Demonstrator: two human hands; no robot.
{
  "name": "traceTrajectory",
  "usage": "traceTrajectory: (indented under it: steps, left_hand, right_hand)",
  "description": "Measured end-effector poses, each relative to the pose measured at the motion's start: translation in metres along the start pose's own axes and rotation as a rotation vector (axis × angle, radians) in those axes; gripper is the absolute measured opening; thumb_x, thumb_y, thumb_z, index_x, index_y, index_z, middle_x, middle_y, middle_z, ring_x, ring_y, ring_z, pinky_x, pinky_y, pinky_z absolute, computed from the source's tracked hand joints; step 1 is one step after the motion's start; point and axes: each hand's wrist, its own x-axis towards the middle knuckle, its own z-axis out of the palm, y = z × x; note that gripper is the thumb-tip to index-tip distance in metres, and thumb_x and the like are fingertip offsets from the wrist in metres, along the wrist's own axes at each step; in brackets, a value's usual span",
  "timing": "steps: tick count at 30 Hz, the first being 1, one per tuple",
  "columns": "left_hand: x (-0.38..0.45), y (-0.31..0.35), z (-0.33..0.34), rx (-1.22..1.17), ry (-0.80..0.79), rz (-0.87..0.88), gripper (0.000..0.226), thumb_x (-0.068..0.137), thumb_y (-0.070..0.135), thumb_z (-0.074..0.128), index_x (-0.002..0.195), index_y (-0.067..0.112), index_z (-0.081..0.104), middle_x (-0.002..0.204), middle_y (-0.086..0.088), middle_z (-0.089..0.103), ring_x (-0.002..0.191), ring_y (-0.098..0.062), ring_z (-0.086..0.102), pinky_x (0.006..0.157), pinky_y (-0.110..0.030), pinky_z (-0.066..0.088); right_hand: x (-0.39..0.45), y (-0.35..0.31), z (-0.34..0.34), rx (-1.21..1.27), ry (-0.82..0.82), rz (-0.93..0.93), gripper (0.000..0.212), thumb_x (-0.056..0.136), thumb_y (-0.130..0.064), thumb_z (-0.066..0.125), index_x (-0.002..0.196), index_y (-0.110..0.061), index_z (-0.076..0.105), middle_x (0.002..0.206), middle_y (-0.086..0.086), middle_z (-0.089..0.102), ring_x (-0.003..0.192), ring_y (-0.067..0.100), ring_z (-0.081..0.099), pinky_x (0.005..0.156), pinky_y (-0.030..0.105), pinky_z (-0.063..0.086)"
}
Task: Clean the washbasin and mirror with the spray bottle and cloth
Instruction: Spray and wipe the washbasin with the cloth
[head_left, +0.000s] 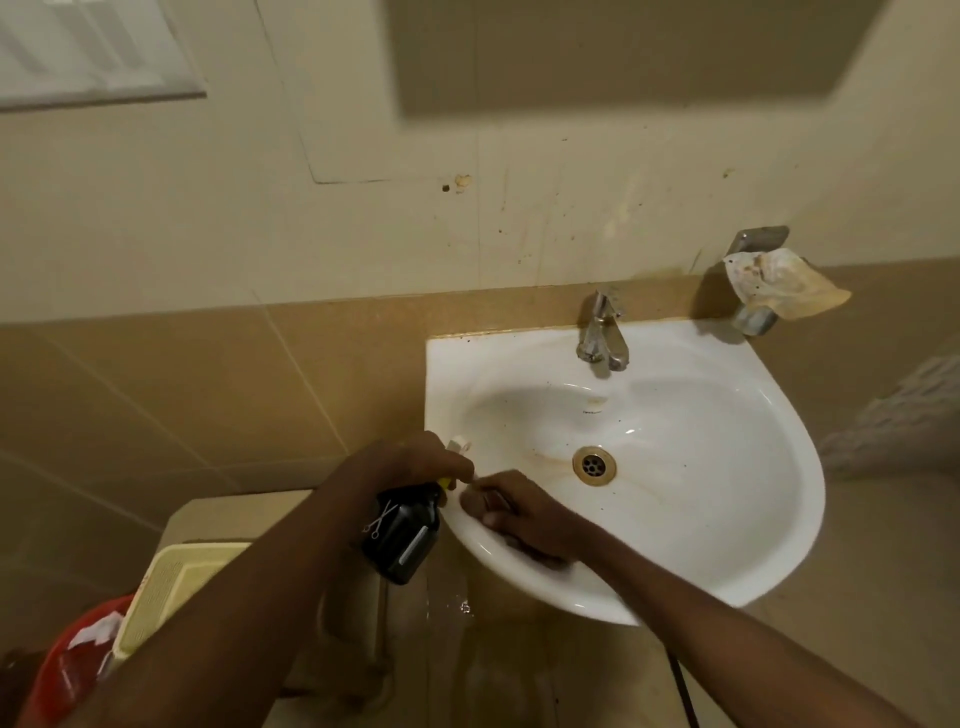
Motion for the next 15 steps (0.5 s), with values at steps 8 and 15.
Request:
traceTrajectory:
  steps: [8, 15]
  left_hand:
    - [0.007, 0.009, -0.002, 0.269, 0.094, 0.042, 0.020, 0.078, 0.032, 0.068, 0.075, 0.012, 0.065, 0.084, -0.005, 0.065, 0.078, -0.017, 0.060, 0.070, -0.027, 0.048]
    - [-0.003, 0.003, 0.001, 0.166, -0.056, -0.029, 0.028, 0.080, 0.031, 0.068, 0.056, 0.019, 0.063, 0.056, 0.003, 0.062, 0.060, -0.016, 0.057, 0.071, -0.029, 0.046]
  right_hand:
    - [0.038, 0.015, 0.013, -0.084, 0.165, 0.013, 0.048, 0.086, -0.038, 0.048, 0.131, -0.023, 0.049, 0.129, 0.009, 0.050, 0.120, 0.023, 0.042, 0.100, 0.041, 0.034]
    - [0.077, 0.016, 0.005, 0.113, 0.475, 0.073, 0.046, 0.083, -0.032, 0.060, 0.124, -0.012, 0.051, 0.126, 0.013, 0.048, 0.112, 0.023, 0.048, 0.099, 0.035, 0.037]
